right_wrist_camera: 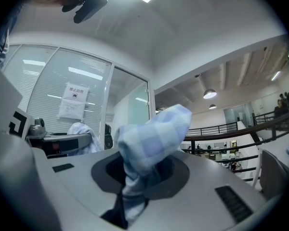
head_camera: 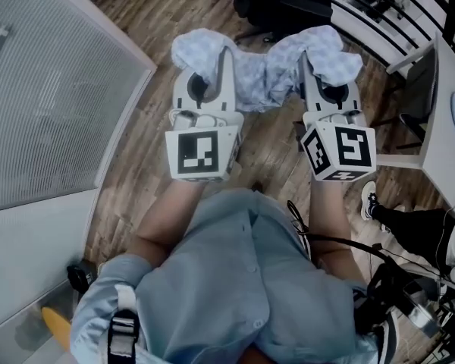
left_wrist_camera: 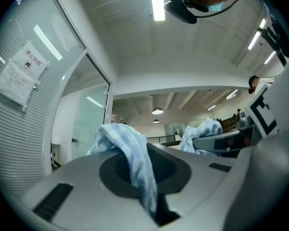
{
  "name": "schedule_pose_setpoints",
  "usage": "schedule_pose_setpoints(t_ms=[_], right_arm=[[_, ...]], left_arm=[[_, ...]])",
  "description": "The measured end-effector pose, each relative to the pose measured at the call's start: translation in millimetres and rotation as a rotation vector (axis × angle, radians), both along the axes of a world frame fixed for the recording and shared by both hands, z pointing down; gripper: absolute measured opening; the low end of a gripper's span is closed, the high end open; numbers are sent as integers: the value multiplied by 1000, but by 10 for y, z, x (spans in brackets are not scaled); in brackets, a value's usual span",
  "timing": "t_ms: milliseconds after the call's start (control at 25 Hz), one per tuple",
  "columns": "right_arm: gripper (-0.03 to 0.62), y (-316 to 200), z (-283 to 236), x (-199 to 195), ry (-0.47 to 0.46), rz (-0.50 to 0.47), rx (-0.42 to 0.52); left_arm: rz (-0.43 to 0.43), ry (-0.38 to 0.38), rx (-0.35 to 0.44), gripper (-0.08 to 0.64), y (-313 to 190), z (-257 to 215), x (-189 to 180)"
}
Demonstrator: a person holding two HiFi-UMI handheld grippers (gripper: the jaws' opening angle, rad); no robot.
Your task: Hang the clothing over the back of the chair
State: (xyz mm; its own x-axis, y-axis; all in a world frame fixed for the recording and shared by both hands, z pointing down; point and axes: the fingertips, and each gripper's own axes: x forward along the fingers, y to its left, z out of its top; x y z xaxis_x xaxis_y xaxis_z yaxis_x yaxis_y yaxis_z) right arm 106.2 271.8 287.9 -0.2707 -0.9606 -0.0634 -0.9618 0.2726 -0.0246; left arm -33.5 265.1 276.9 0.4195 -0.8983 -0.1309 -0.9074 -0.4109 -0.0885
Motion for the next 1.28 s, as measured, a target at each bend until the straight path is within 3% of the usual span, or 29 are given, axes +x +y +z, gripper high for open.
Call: schedule_pose_setpoints(t_ms=[400, 680, 840, 960, 1080, 1280], right_arm=[[77, -1350, -155, -508, 35, 1, 32], [77, -1924, -310, -768, 59, 19, 77], [77, -2183, -301, -744, 66, 30, 72], [77, -2412, -250, -685, 67, 34, 55], [77, -2695, -156, -601, 58, 29, 40], [77, -3211, -57, -496, 55, 8, 34]], left_arm=[[18, 34, 33, 37, -1306, -157, -434], [23, 54, 78, 37, -1941, -248, -752], [26, 31, 83, 37, -2225, -172, -780], [27, 63, 45, 37, -2434, -148, -713], [17, 47, 17, 37, -2716, -36, -641], [-16, 19, 30, 37, -3250, 66, -589]])
